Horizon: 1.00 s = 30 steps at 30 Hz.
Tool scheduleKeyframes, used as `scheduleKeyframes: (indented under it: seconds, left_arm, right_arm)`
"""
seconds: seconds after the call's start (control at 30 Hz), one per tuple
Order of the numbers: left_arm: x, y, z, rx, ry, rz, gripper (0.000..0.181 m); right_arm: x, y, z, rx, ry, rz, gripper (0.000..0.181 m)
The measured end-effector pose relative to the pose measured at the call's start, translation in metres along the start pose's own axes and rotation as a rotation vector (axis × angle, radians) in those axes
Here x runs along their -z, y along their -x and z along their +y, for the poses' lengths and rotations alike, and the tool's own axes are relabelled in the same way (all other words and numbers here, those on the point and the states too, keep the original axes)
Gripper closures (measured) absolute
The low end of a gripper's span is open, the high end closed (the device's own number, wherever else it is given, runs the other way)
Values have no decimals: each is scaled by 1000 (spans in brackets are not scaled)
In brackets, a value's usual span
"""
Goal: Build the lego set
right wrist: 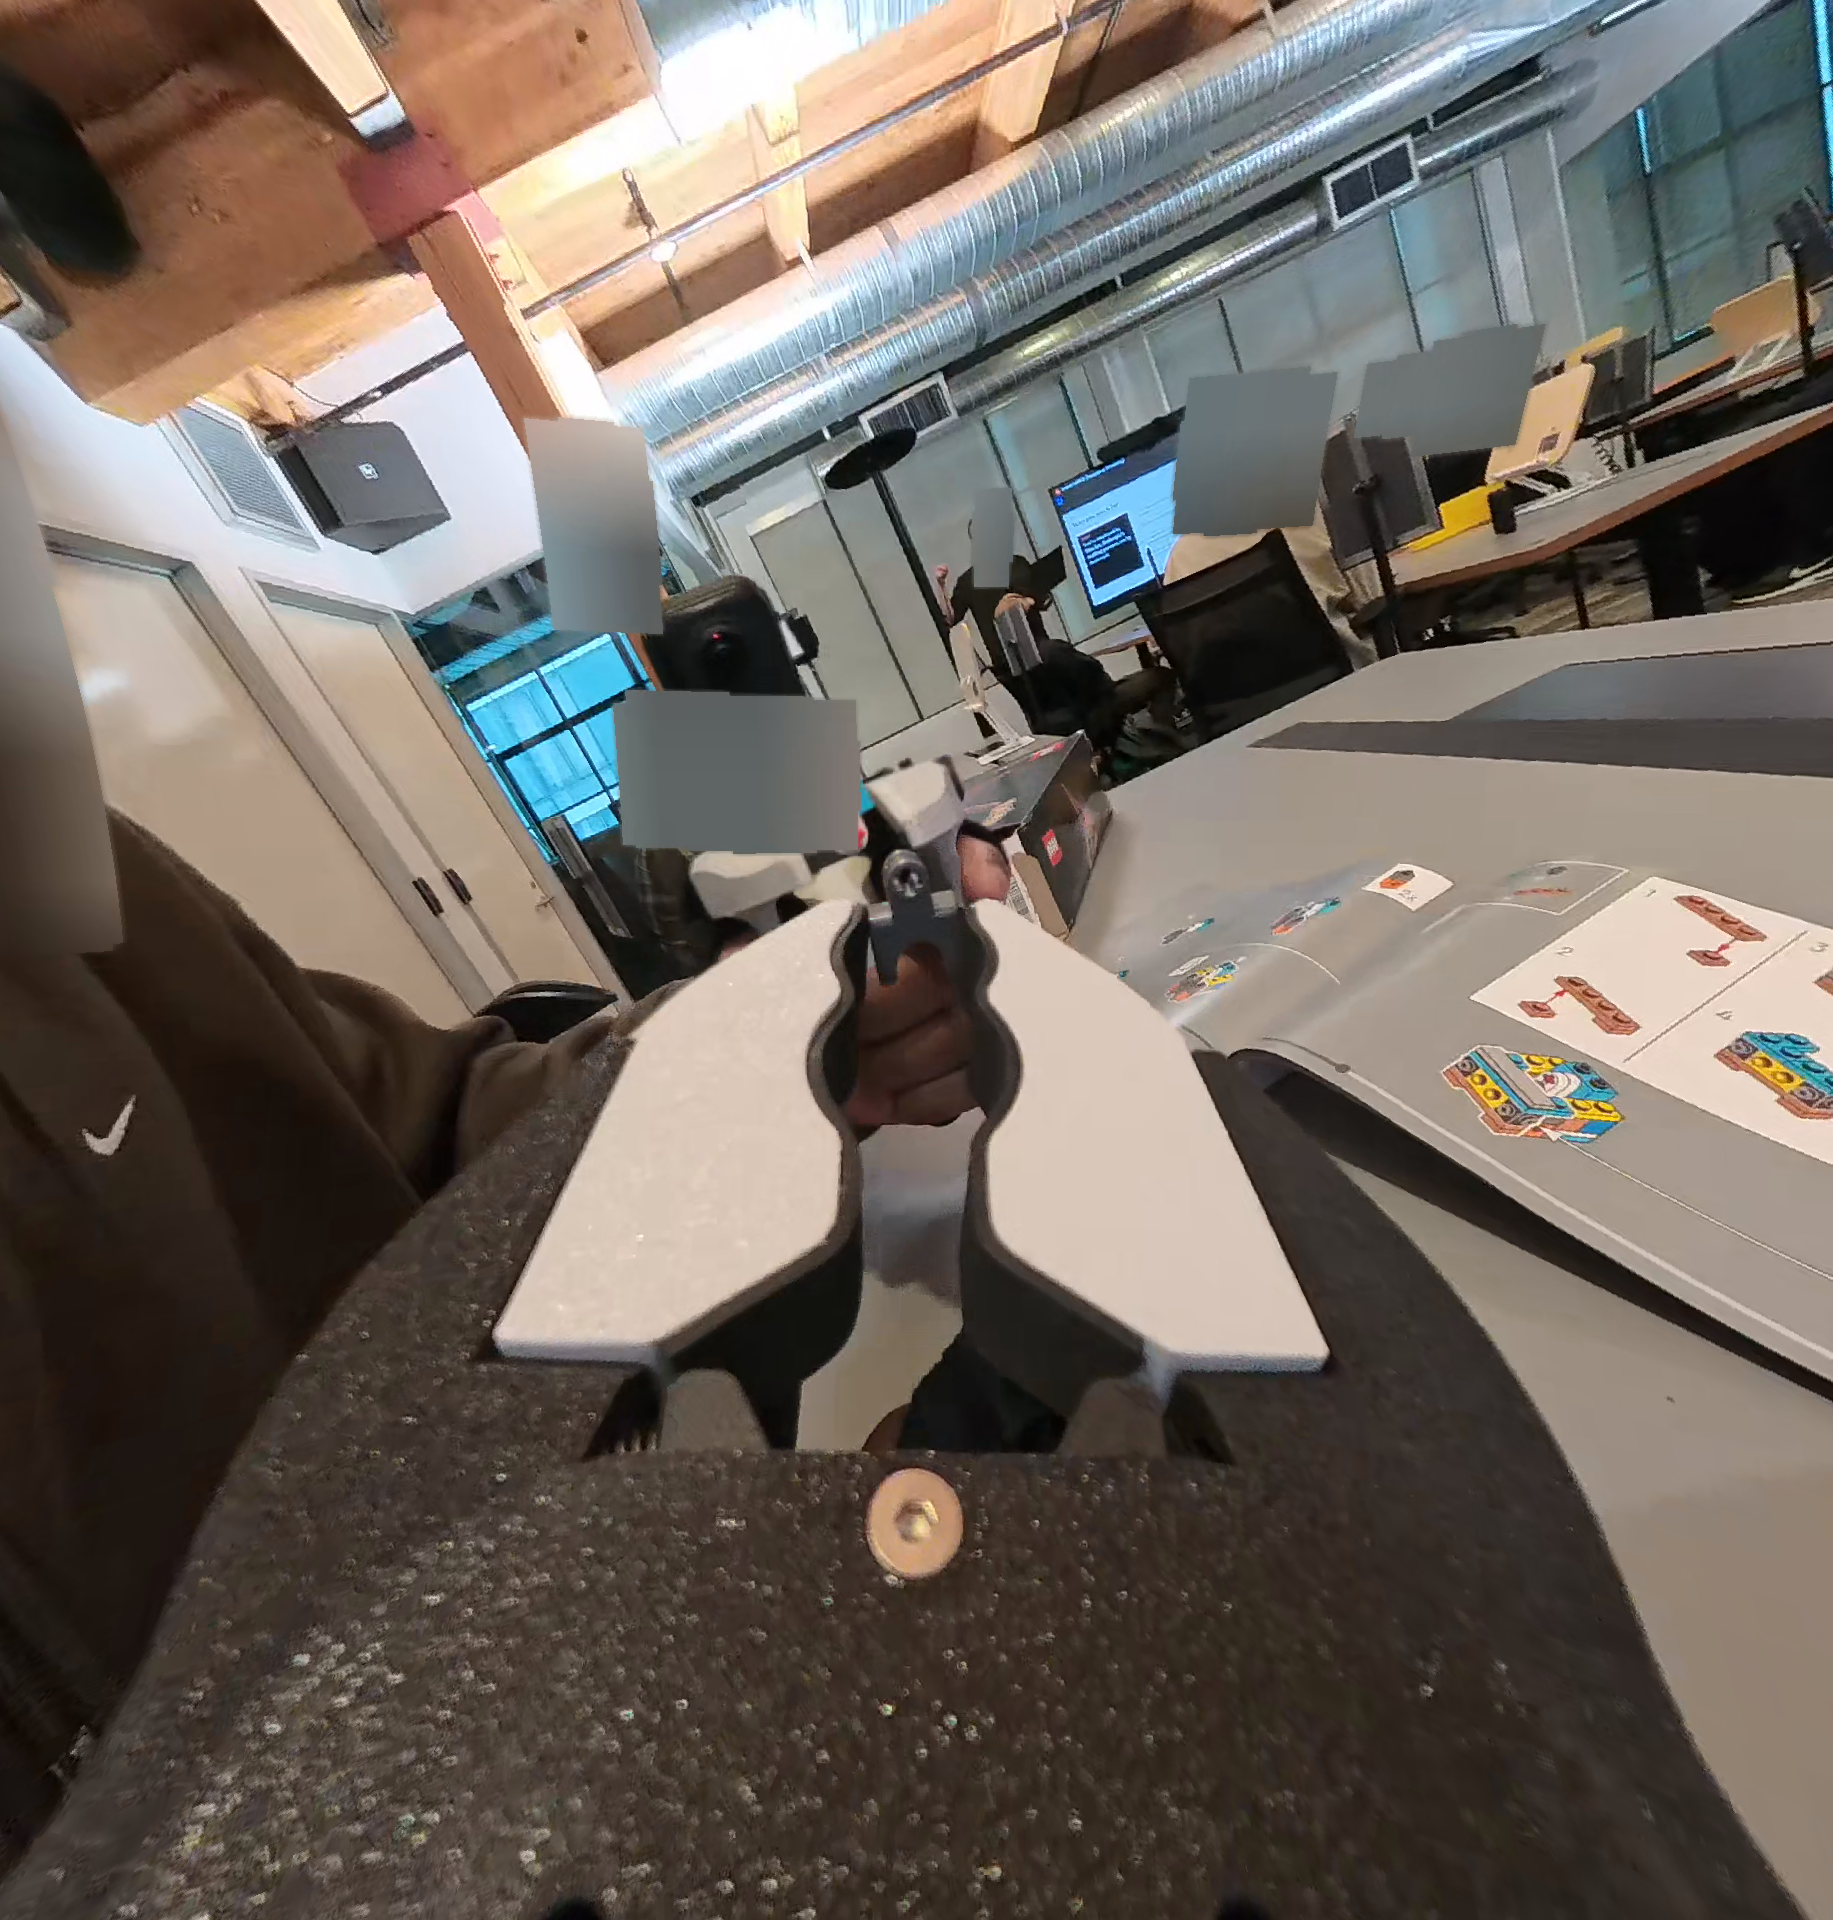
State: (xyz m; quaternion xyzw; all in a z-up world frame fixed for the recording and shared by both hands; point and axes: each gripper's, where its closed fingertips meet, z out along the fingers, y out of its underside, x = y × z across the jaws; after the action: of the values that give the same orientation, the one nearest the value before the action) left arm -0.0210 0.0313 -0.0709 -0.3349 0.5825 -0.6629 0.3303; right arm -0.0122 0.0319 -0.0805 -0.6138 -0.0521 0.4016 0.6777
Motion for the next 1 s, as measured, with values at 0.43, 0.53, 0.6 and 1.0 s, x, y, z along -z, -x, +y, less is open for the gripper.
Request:
scheduleKeyframes:
  seconds: [0.43, 0.53, 0.6, 1.0]
  left_arm:
    - [-1, -1, 10, 52, 16, 25, 165]
    - [-1, 0, 11, 51, 31, 21, 164]
    - [-1, 0, 14, 41, 53, 17, 164]
    - [2, -11, 43, -79, 274, 87, 165]
  right_arm:
    - [-1, 5, 6, 72, 49, -30, 165]
    - [-1, 4, 8, 122, 80, -6, 165]
    - [0, 2, 10, 156, 104, 10, 165]
    - [10, 0, 39, 407, 351, 22, 165]
